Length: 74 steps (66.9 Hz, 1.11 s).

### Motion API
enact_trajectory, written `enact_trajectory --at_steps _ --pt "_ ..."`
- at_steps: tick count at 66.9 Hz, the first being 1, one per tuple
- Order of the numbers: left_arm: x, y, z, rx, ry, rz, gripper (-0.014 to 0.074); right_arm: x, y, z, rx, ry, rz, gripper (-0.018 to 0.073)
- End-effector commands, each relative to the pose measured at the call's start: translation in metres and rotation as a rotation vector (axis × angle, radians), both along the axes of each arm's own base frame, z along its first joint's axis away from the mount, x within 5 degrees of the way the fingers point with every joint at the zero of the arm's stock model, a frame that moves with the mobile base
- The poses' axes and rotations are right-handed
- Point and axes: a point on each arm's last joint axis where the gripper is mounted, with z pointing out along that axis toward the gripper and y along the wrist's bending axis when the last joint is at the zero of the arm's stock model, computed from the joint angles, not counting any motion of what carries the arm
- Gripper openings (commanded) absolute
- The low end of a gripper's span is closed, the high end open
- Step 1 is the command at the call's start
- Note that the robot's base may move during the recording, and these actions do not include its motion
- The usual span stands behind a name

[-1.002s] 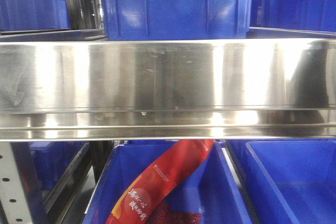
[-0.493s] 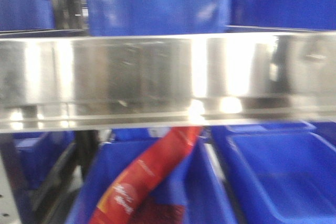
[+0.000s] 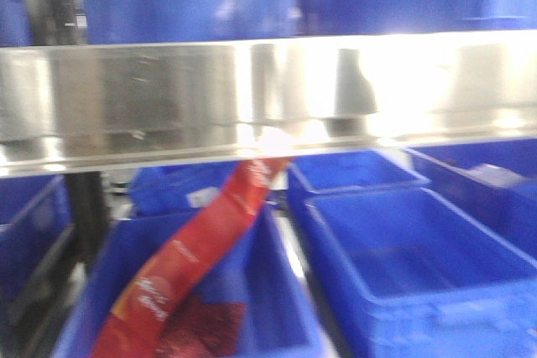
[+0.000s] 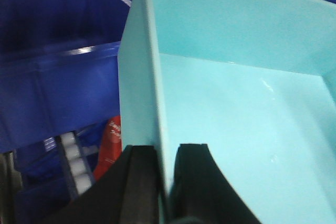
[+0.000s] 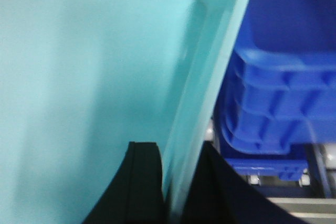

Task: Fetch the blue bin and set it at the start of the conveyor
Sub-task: 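Hold the teal bin in both grippers while the base drives to the conveyor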

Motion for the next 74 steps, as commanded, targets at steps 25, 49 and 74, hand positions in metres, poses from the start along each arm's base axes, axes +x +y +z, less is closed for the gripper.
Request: enact_trajectory --at_steps 25,49,74 --pt "-0.0045 0.0000 0.0147 -0.045 -0.093 -0.019 -0.0111 -0.0010 -0.0040 0.0044 -0.048 -0.034 0.004 -0.0153" --pt "-0.0045 0.0000 0.0147 -0.045 -0.093 -0.019 -0.0111 -0.0010 -0.0040 0.0044 -0.048 -0.034 0.004 -0.0153" --pt "-0.0045 0.0000 0.0147 -0.045 -0.093 -0.019 -0.0111 -0.0010 -0.0040 0.0044 -0.048 -0.034 0.004 -0.0153"
